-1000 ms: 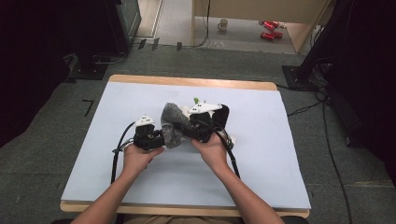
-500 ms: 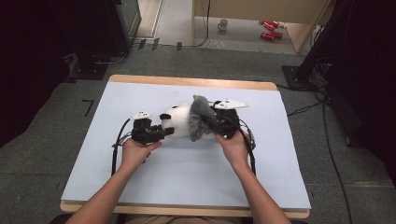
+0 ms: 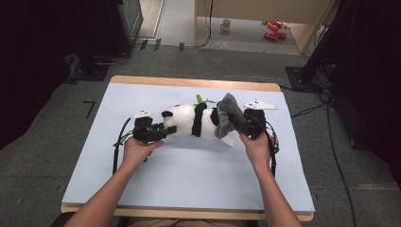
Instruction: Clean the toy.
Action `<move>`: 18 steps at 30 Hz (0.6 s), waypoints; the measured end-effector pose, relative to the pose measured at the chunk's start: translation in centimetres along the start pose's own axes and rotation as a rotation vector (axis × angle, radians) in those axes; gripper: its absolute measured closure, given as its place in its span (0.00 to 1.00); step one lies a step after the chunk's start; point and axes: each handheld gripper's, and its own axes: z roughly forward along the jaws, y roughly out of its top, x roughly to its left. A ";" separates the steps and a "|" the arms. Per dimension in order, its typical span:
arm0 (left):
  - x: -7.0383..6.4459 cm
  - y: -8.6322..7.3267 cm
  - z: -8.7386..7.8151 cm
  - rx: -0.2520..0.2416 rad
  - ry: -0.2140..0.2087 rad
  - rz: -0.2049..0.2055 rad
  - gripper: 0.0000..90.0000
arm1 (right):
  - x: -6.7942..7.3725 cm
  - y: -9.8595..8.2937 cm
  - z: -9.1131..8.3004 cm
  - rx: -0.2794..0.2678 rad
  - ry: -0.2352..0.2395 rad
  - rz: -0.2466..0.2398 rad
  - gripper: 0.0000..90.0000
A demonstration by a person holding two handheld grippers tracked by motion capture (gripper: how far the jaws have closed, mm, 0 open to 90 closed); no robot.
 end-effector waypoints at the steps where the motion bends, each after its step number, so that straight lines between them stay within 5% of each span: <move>1: 0.0 0.0 -0.1 -0.010 0.001 0.010 0.51 | 0.0 0.0 0.0 -0.003 0.003 0.000 0.85; 4: 0.1 -0.1 -0.2 -0.018 0.012 0.075 0.41 | -0.1 0.0 0.1 -0.006 0.007 0.006 0.85; 9: 0.3 -0.6 -0.1 -0.021 0.034 0.240 0.35 | -0.2 0.2 0.3 -0.012 0.016 0.007 0.85; 18: 1.6 -0.5 1.7 -0.092 0.006 0.261 0.31 | -0.8 0.5 0.9 -0.020 0.034 0.022 0.85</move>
